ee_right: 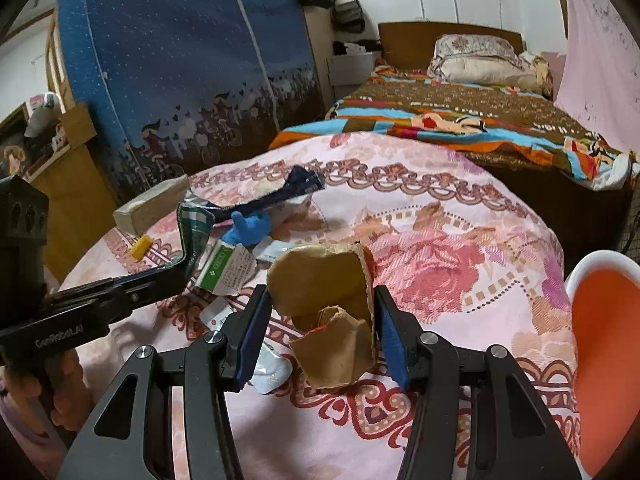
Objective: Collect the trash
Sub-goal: 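Lift the carton and paper bag and carry both toward the orange basin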
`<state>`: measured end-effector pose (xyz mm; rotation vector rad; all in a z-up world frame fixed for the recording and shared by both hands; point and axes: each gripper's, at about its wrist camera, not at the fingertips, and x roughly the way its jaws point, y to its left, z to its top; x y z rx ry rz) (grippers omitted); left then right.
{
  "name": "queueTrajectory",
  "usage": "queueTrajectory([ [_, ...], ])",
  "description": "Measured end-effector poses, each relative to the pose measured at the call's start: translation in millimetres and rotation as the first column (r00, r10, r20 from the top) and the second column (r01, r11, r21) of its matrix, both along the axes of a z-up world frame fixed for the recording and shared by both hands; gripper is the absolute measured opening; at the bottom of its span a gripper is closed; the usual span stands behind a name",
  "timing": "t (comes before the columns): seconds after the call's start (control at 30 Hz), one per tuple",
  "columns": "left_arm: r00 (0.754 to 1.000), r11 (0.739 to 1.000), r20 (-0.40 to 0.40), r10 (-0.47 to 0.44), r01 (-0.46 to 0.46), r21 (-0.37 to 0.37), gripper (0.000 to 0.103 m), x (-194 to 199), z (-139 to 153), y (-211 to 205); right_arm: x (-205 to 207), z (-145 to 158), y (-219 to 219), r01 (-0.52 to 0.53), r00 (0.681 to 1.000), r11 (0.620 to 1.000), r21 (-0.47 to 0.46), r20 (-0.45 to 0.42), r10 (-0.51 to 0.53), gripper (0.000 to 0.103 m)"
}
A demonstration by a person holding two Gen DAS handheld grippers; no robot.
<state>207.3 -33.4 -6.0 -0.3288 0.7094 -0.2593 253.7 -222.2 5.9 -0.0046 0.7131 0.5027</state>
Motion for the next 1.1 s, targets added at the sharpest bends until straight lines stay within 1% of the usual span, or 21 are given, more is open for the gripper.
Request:
queueTrajectory([
  [0.1, 0.998, 1.0, 0.065, 0.01, -0.01, 0.01, 0.007, -10, 8, 0, -6, 6, -3, 0.006, 0.999, 1.0, 0.014, 0.049, -0.007, 0.05],
  [0.2, 0.991, 0.999, 0.135, 0.008, -0.013, 0.041, 0.007, -21, 18, -6, -19, 15, -8, 0.017, 0.991, 0.999, 0.037, 0.131, -0.022, 0.05],
  [0.27, 0.982, 0.998, 0.189, -0.001, -0.012, 0.068, 0.008, -28, 26, -13, -28, 22, -12, 0.023, 0.981, 0.998, 0.055, 0.19, -0.033, 0.05],
  [0.37, 0.96, 0.994, 0.278, -0.032, 0.001, 0.109, 0.008, -38, 40, -27, -41, 33, -21, 0.03, 0.959, 0.995, 0.093, 0.278, -0.054, 0.05],
  [0.47, 0.929, 0.989, 0.361, -0.08, 0.028, 0.146, 0.008, -44, 55, -46, -54, 46, -33, 0.054, 0.918, 0.992, 0.118, 0.385, -0.096, 0.05],
  [0.5, 0.915, 0.987, 0.391, -0.097, 0.036, 0.158, 0.008, -47, 60, -53, -60, 52, -39, 0.075, 0.895, 0.989, 0.124, 0.429, -0.122, 0.05],
  [0.57, 0.895, 0.984, 0.429, -0.122, 0.051, 0.172, 0.008, -48, 67, -64, -66, 60, -49, 0.101, 0.862, 0.984, 0.144, 0.481, -0.159, 0.05],
  [0.6, 0.884, 0.982, 0.447, -0.138, 0.062, 0.18, 0.008, -48, 71, -71, -70, 65, -57, 0.117, 0.841, 0.979, 0.165, 0.509, -0.186, 0.05],
  [0.7, 0.864, 0.977, 0.471, -0.176, 0.097, 0.189, 0.008, -43, 78, -85, -76, 73, -77, 0.161, 0.794, 0.965, 0.209, 0.553, -0.252, 0.051],
  [0.83, 0.841, 0.966, 0.485, -0.239, 0.158, 0.203, 0.008, -35, 86, -109, -79, 77, -100, 0.238, 0.747, 0.947, 0.217, 0.582, -0.321, 0.051],
  [0.97, 0.816, 0.949, 0.492, -0.304, 0.214, 0.232, 0.008, -30, 91, -133, -80, 76, -122, 0.305, 0.717, 0.922, 0.237, 0.58, -0.386, 0.051],
  [1.1, 0.798, 0.93, 0.483, -0.361, 0.27, 0.249, 0.008, -26, 91, -155, -78, 74, -146, 0.365, 0.699, 0.893, 0.264, 0.556, -0.45, 0.052],
])
